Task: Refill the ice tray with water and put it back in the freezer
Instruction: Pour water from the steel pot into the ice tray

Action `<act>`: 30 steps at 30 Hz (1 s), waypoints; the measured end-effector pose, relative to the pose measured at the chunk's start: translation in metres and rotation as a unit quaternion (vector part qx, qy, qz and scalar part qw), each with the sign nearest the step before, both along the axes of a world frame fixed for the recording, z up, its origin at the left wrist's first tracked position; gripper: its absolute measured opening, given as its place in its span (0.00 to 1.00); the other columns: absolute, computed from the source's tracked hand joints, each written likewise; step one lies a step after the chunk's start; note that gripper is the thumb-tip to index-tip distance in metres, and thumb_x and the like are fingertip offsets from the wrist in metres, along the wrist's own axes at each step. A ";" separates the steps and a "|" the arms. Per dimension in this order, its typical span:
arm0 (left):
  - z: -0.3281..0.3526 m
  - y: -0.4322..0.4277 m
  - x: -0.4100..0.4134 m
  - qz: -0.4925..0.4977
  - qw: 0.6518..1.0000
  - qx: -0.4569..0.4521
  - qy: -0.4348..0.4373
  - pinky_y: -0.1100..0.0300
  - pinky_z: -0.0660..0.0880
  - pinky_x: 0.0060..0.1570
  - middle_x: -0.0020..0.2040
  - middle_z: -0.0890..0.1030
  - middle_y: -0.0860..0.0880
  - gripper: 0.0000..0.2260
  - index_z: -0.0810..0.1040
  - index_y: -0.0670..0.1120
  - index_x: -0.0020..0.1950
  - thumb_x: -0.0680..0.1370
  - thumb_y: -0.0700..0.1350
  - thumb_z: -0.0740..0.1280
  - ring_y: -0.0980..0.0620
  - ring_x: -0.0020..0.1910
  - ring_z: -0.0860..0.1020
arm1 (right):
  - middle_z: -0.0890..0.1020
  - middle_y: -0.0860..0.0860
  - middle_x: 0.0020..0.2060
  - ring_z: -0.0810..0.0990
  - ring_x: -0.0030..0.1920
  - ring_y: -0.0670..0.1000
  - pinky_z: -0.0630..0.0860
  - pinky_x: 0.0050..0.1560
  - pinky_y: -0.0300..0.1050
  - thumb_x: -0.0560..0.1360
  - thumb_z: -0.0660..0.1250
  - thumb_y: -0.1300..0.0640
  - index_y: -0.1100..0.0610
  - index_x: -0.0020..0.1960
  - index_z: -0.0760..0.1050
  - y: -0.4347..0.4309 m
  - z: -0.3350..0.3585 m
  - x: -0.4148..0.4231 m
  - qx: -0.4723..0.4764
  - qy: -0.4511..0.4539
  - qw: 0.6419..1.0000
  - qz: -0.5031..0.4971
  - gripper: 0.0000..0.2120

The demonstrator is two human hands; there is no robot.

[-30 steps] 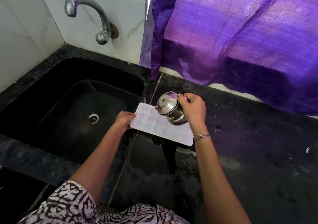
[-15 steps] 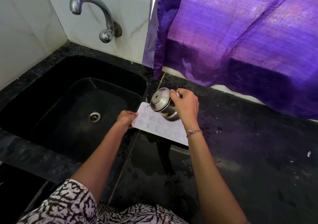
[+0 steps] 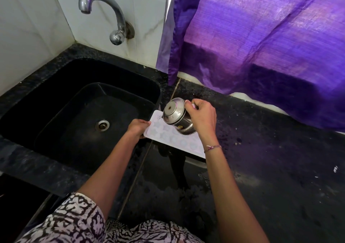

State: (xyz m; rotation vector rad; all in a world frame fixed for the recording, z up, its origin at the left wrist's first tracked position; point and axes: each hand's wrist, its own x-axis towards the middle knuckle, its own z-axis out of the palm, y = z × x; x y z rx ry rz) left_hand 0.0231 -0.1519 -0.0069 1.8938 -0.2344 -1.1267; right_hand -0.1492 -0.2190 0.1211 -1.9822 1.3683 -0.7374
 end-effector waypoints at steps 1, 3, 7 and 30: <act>0.000 0.000 0.000 -0.002 1.000 0.003 -0.001 0.60 0.75 0.32 0.43 0.79 0.44 0.08 0.77 0.43 0.38 0.77 0.43 0.68 0.51 0.37 0.77 | 0.65 0.51 0.25 0.64 0.29 0.48 0.61 0.31 0.43 0.74 0.65 0.51 0.55 0.29 0.62 0.001 -0.001 -0.001 0.003 -0.002 1.000 0.005 0.19; -0.001 0.000 0.001 -0.002 1.000 0.006 -0.001 0.59 0.75 0.33 0.43 0.79 0.43 0.09 0.77 0.43 0.37 0.77 0.43 0.69 0.50 0.36 0.77 | 0.65 0.50 0.25 0.64 0.29 0.47 0.61 0.31 0.42 0.75 0.65 0.51 0.55 0.29 0.62 0.005 -0.002 -0.002 0.008 -0.001 1.000 0.012 0.19; -0.002 0.000 0.001 0.000 1.000 0.006 0.000 0.59 0.77 0.35 0.41 0.78 0.44 0.10 0.76 0.43 0.36 0.77 0.43 0.69 0.49 0.37 0.77 | 0.64 0.50 0.25 0.64 0.29 0.48 0.61 0.31 0.42 0.75 0.65 0.51 0.54 0.28 0.61 0.009 -0.003 -0.003 0.008 0.009 1.000 0.017 0.20; -0.003 -0.002 0.000 -0.002 1.000 0.002 -0.008 0.59 0.75 0.33 0.47 0.79 0.42 0.05 0.78 0.41 0.48 0.78 0.43 0.68 0.51 0.36 0.76 | 0.65 0.50 0.25 0.64 0.28 0.47 0.60 0.29 0.42 0.74 0.65 0.52 0.54 0.28 0.61 0.008 -0.004 -0.010 0.001 0.019 1.000 0.010 0.20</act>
